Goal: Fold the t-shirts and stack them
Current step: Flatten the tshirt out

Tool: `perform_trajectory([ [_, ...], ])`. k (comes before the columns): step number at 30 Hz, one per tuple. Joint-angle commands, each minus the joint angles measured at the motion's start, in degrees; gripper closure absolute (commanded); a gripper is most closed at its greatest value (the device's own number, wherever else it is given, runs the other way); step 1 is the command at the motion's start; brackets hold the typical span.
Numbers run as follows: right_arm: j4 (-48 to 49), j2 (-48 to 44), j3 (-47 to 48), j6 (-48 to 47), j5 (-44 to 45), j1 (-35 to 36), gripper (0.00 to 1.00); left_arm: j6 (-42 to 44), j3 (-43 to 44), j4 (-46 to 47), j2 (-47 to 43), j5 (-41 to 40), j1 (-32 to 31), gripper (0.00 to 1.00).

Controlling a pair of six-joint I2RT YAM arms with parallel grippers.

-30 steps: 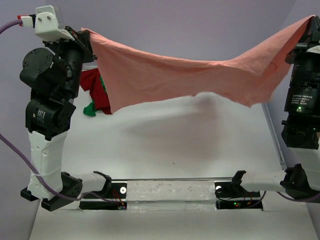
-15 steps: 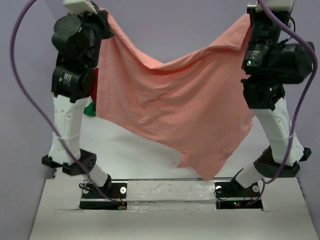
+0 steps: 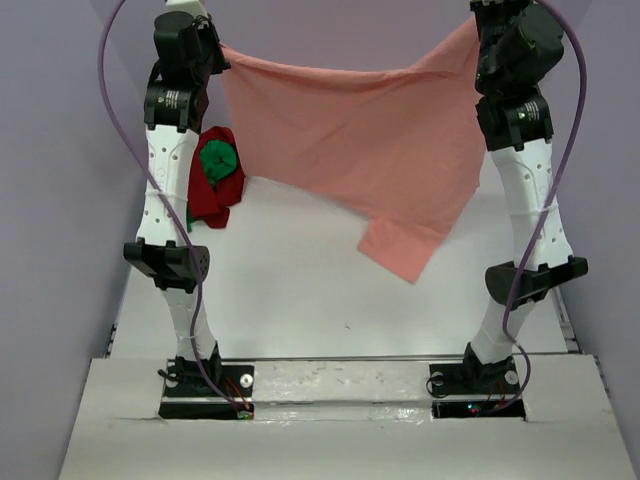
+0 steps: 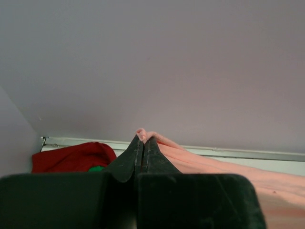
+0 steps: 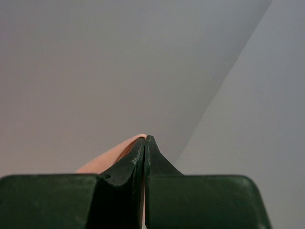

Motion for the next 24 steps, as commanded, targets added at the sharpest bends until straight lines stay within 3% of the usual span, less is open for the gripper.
perform_trajectory([
  [1, 2.2, -4.4, 3.1, 4.5, -3.5, 0.4, 1.0, -0.6, 2.3, 5.3, -6.9, 2.4, 0.6, 1.0],
  [8, 2.6, -14.0, -2.2, 2.4, -0.3, 4.3, 1.0, -1.6, -5.6, 4.8, -19.2, 1.8, -0.3, 1.0],
  [12, 8.8, -20.8, -8.8, -6.9, 7.7, 15.8, 1.0, -1.5, -12.9, 4.2, -27.9, -0.4, -2.4, 1.0],
  [15, 16.4, -24.0, -12.7, -20.7, 15.5, 29.7, 1.0, -0.5, -15.7, 2.2, -33.4, -3.9, -6.9, 1.0],
  [19, 29.1, -26.8, -17.7, -32.4, 21.2, 36.9, 1.0, 0.1, -16.9, -0.8, -38.2, -7.9, -11.5, 1.0],
  [24, 30.5, -27.0, -17.4, -36.1, 22.8, 39.0, 1.0, 0.9, -18.3, -1.5, -40.3, -10.7, -12.6, 1.0],
])
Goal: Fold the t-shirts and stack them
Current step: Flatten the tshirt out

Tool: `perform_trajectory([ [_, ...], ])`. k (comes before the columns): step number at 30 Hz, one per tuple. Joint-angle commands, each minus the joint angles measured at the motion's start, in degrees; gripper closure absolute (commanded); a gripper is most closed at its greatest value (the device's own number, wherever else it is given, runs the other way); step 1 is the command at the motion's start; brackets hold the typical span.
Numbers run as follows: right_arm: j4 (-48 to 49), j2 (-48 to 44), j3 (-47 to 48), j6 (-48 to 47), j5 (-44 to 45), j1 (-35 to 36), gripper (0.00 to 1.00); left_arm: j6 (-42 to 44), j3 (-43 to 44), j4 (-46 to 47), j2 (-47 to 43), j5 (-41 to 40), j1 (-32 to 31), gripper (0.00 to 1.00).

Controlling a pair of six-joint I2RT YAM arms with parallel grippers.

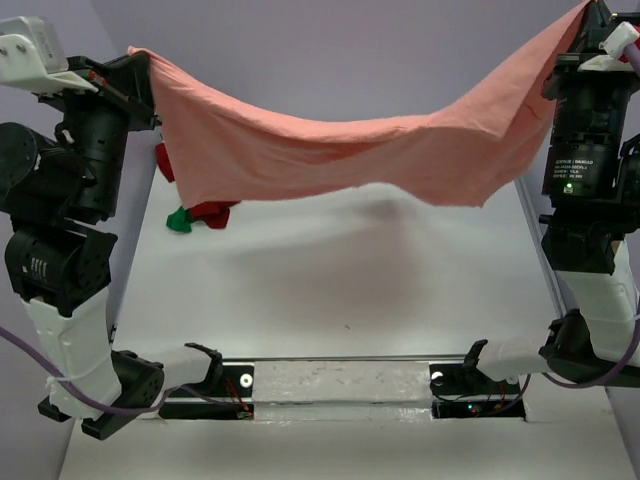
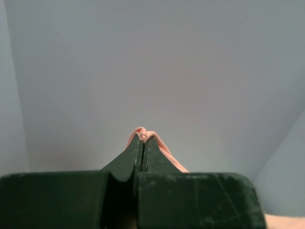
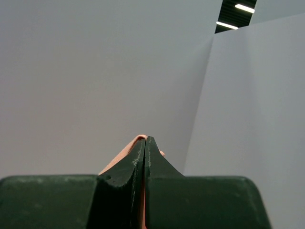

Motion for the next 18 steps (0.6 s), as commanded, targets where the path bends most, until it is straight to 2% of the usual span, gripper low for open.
perform_trajectory([
  [1, 8.2, 1.0, -0.6, -9.0, 3.8, 1.5, 1.0, 1.6, -0.9, -0.8, 1.7, -3.8, -0.6, 1.0],
  [6, 6.9, 3.7, 2.3, -8.1, 2.5, 1.5, 1.0, 1.2, 2.8, -0.9, 6.0, -2.6, -0.7, 1.0],
  [12, 6.5, 9.0, 6.2, -6.8, -0.5, -0.5, 1.0, 0.8, 9.5, 0.5, 16.2, -0.2, -0.8, 1.0],
  [13, 5.4, 9.7, 6.8, -3.1, -1.1, -2.0, 1.0, 0.8, 12.0, 0.6, 17.8, 0.2, -0.7, 1.0],
  [14, 0.3, 11.2, 8.4, 0.2, -2.9, -6.5, 1.0, 0.9, 14.7, 0.6, 20.9, 0.6, -0.7, 1.0],
  [15, -2.8, 11.9, 9.0, 7.2, -4.1, -9.2, 1.0, 1.2, 15.9, 0.6, 24.0, 0.6, -0.8, 1.0],
  [18, -11.4, 15.5, 10.8, 15.6, -9.4, -19.3, 1.0, 1.9, 19.3, 2.0, 28.1, 2.7, 0.4, 1.0],
])
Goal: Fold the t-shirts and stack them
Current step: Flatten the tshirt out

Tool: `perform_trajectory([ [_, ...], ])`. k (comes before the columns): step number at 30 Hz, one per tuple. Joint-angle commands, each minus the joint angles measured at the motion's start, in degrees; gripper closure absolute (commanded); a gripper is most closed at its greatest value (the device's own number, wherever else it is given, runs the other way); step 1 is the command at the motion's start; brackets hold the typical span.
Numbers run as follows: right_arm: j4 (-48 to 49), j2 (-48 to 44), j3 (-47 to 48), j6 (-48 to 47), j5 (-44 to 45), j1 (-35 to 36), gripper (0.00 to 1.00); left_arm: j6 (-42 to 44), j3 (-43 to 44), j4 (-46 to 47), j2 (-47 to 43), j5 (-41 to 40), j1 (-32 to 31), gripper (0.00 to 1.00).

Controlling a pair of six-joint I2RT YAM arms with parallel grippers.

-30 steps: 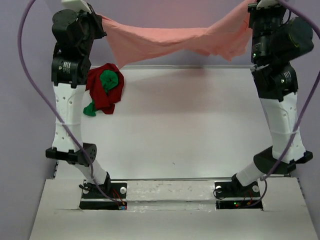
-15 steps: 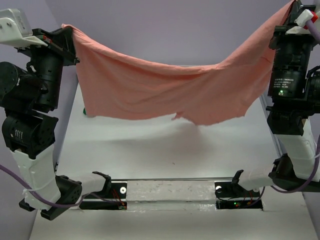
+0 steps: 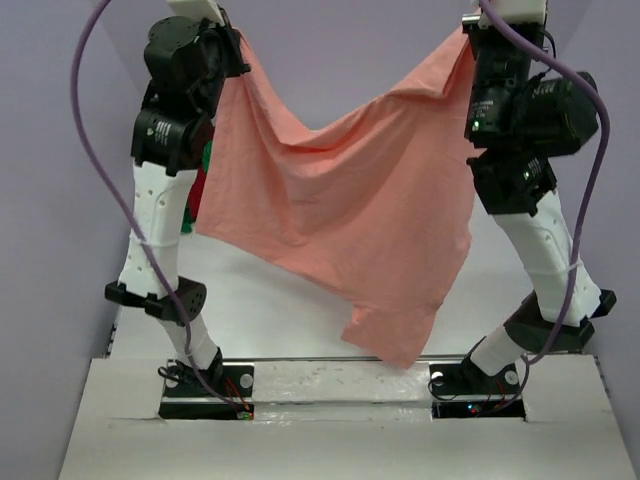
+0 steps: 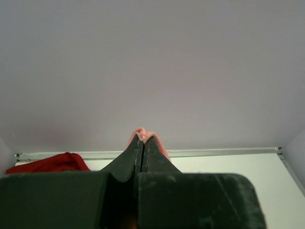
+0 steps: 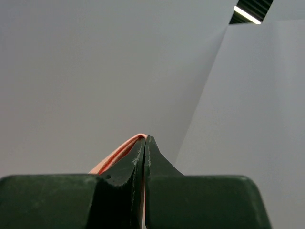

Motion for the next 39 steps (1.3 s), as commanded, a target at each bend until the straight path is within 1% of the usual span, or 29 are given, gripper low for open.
perform_trajectory([
  [1, -13.6, 3.7, 5.2, 18.1, -8.0, -12.3, 1.0, 0.8, 5.5, 4.1, 5.0, 4.1, 2.7, 1.0],
  [2, -14.9, 5.1, 6.5, 20.1, -9.3, -14.3, 1.0, 0.2, 5.9, 4.3, 6.2, 5.5, 2.8, 1.0],
  [3, -15.9, 8.0, 9.0, 22.6, -11.4, -17.8, 1.0, -0.8, 5.8, 5.4, 8.2, 7.6, 4.8, 1.0],
  [4, -16.6, 9.6, 10.4, 23.9, -12.5, -19.5, 1.0, -1.1, 5.9, 5.9, 8.2, 8.6, 5.8, 1.0],
  [5, -18.3, 11.2, 12.0, 25.5, -13.8, -21.4, 1.0, -1.2, 6.0, 6.5, 10.2, 9.4, 6.7, 1.0],
  [6, -18.9, 12.6, 13.1, 27.0, -16.6, -24.8, 1.0, -1.6, 6.3, 7.7, 11.3, 11.0, 8.4, 1.0],
  [8, -21.0, 16.2, 16.6, 31.5, -20.7, -27.9, 1.0, -1.8, 7.3, 8.3, 14.3, 11.8, 10.0, 1.0],
  [9, -21.1, 17.1, 17.2, 32.5, -21.6, -29.1, 1.0, -1.9, 8.4, 8.6, 15.2, 14.0, 11.4, 1.0],
  [10, -21.6, 18.5, 18.3, 34.5, -22.5, -30.9, 1.0, -2.2, 8.6, 8.6, 16.2, 14.6, 12.2, 1.0],
  [11, -22.1, 19.0, 20.0, 35.1, -24.0, -31.5, 1.0, -2.3, 8.4, 8.9, 16.3, 14.8, 12.8, 1.0],
  [16, -22.7, 17.8, 20.5, 35.9, -24.7, -32.0, 1.0, -2.7, 7.7, 8.7, 14.6, 16.1, 14.8, 1.0],
  [21, -23.2, 12.0, 19.7, 36.4, -25.6, -32.0, 1.0, -3.8, 5.6, 8.8, 10.2, 17.4, 14.8, 1.0],
  [23, -22.9, 10.2, 18.1, 36.3, -25.6, -32.0, 1.0, -3.9, 5.5, 8.4, 8.7, 17.5, 14.8, 1.0],
  [24, -22.8, 8.0, 16.9, 36.4, -25.8, -32.0, 1.0, -3.9, 4.6, 8.2, 8.0, 17.5, 14.7, 1.0],
  [27, -23.7, 5.5, 11.8, 36.9, -25.0, -32.0, 1.0, -4.1, 2.2, 8.7, 4.9, 18.1, 14.7, 1.0],
  [30, -25.5, 2.9, 4.3, 38.3, -23.4, -32.0, 1.0, -3.9, -3.6, 7.1, 4.0, 16.9, 14.4, 1.0],
  [31, -27.2, 1.9, 0.5, 40.4, -23.0, -32.0, 1.0, -4.0, -5.7, 6.8, 3.7, 16.8, 14.4, 1.0],
  [32, -28.9, 1.7, 0.5, 41.7, -23.4, -32.0, 1.0, -3.9, -8.8, 6.9, 3.0, 16.9, 14.2, 1.0],
  [33, -30.3, 1.4, -1.7, 42.7, -23.7, -32.0, 1.0, -3.7, -11.9, 7.4, 2.4, 14.9, 13.7, 1.0],
  [34, -30.9, 1.0, -3.4, 44.1, -23.4, -32.0, 1.0, -3.1, -15.5, 8.9, 1.6, 13.3, 12.9, 1.0],
  [35, -31.6, 0.3, -5.0, 46.4, -23.2, -32.0, 1.0, -2.8, -21.8, 9.4, -0.2, 12.6, 11.5, 1.0],
  [36, -33.5, -1.2, -6.3, 47.1, -23.2, -31.0, 1.0, -3.1, -24.8, 10.4, -1.5, 12.8, 11.2, 1.0],
  [37, -34.0, -2.2, -9.4, 47.8, -22.7, -30.1, 1.0, -3.7, -31.4, 13.4, -3.0, 13.8, 10.9, 1.0],
  [38, -34.5, -4.6, -11.1, 48.9, -22.6, -28.2, 1.0, -4.9, -34.5, 14.9, -5.8, 14.7, 10.8, 1.0],
  [39, -34.2, -6.0, -14.9, 49.3, -21.3, -27.4, 1.0, -5.2, -36.4, 15.5, -6.8, 14.6, 10.6, 1.0],
])
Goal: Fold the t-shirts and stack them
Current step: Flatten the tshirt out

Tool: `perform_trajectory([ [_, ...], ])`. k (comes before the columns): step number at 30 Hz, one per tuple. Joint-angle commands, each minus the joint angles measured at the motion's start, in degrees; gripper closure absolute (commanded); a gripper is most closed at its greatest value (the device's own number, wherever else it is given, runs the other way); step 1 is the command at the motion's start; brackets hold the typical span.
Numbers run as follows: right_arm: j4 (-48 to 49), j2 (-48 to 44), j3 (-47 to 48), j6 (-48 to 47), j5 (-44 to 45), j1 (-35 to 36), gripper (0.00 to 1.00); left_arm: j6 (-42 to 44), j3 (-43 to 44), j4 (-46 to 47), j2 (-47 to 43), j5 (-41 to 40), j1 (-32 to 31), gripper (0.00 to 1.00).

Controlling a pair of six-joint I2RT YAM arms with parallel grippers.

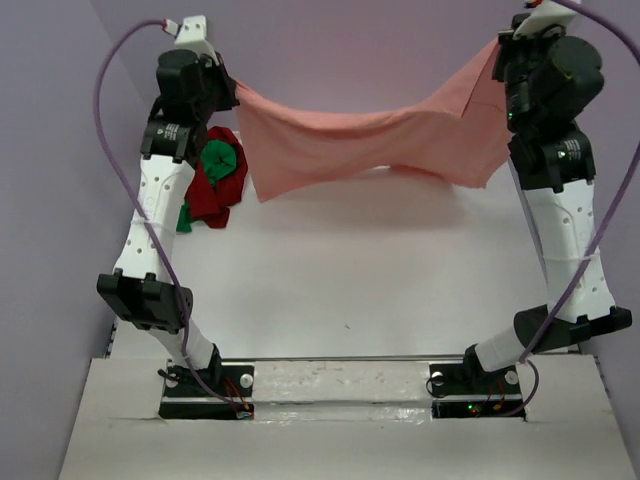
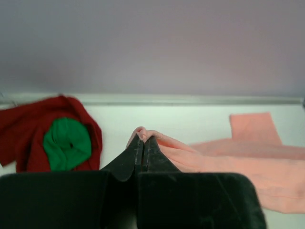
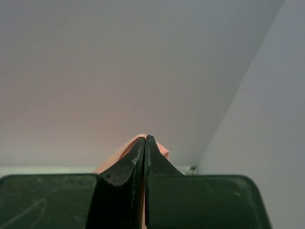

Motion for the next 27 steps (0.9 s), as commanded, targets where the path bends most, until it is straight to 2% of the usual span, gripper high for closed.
perform_trajectory([
  [1, -4.5, -3.8, -8.6, 4.6, 3.0, 4.6, 1.0, -1.1, -11.7, 4.4, -5.0, -0.6, -1.6, 1.0],
  [3, -4.3, -4.9, -9.2, 2.3, 6.2, 7.3, 1.0, 0.1, -11.9, 3.5, -6.3, -1.8, -2.4, 1.0],
  [6, -5.4, -3.3, -3.5, -0.9, 7.8, 8.8, 1.0, 0.5, -9.8, 3.1, -9.1, -3.9, -2.5, 1.0],
  [9, -5.1, 2.0, 4.4, -4.6, 9.6, 8.8, 1.0, 1.3, 1.6, -1.2, -4.9, -3.7, -2.5, 1.0],
  [10, -5.0, 4.9, 6.2, -5.4, 8.2, 8.8, 1.0, 1.4, 8.9, -3.9, -1.4, -3.6, -2.5, 1.0],
  [12, -4.9, 8.2, 12.4, -5.7, 7.5, 8.8, 1.0, 1.6, 16.1, -5.9, 2.3, -2.7, -2.5, 1.0],
  [13, -5.1, 9.8, 14.4, -5.9, 7.0, 8.3, 1.0, 1.5, 23.8, -8.2, 4.2, -2.7, -2.4, 1.0],
  [14, -5.0, 13.1, 16.3, -6.7, 7.0, 8.3, 1.0, 1.5, 28.0, -9.5, 8.5, -2.7, -2.4, 1.0],
  [16, -5.0, 15.9, 21.0, -6.6, 5.6, 6.9, 1.0, 1.2, 33.2, -10.3, 11.1, -0.5, -2.2, 1.0],
  [19, -4.7, 17.7, 21.3, -6.1, 4.1, 5.5, 1.0, 0.4, 29.5, -7.8, 11.6, 1.9, -1.2, 1.0],
  [24, -3.5, 16.2, 19.5, -5.6, 3.4, 3.6, 1.0, 1.3, 25.6, -7.0, 11.7, 0.4, -0.9, 1.0],
  [27, -3.2, 16.3, 21.0, -5.6, 3.5, 3.1, 1.0, 1.6, 27.2, -8.0, 13.0, -0.5, -0.9, 1.0],
])
